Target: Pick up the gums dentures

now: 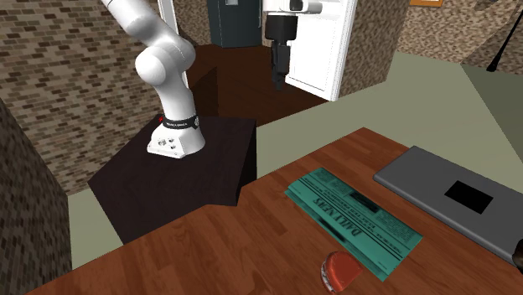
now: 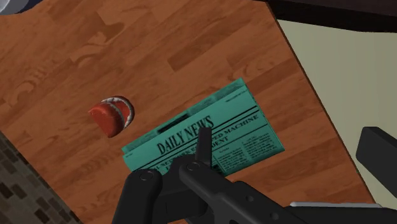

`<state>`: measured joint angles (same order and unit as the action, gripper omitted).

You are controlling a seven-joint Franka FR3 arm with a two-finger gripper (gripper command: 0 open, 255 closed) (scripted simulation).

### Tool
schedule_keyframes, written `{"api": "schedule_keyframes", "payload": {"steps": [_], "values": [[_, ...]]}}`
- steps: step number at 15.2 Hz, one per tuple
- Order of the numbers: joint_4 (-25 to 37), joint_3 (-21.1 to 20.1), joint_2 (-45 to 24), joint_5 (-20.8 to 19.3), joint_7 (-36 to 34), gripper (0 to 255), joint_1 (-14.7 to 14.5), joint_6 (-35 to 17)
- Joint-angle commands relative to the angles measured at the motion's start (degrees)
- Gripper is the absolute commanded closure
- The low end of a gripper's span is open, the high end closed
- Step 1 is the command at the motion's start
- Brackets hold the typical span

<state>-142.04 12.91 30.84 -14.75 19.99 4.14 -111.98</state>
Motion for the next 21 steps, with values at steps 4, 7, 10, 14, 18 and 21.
{"api": "schedule_keyframes", "payload": {"steps": [4, 7, 10, 14, 18, 21], "values": [[1.95, 5.31, -9.29, -0.19, 5.05, 0, 0.75, -8.76], [3.96, 8.19, -15.49, 1.12, 8.49, 0, 0.86, -13.57], [6.67, 10.77, -22.15, 3.73, 12.57, 0, 0.88, -17.91], [11.35, 13.23, -31.6, 9.42, 19.12, 0, 1.34, -22.65], [17.35, 13.48, -41.33, 16.67, 26.26, 0, 3.49, -25.73], [22.73, 12.32, -48.47, 21.79, 31.07, 0, 6.24, -26.91]]}}
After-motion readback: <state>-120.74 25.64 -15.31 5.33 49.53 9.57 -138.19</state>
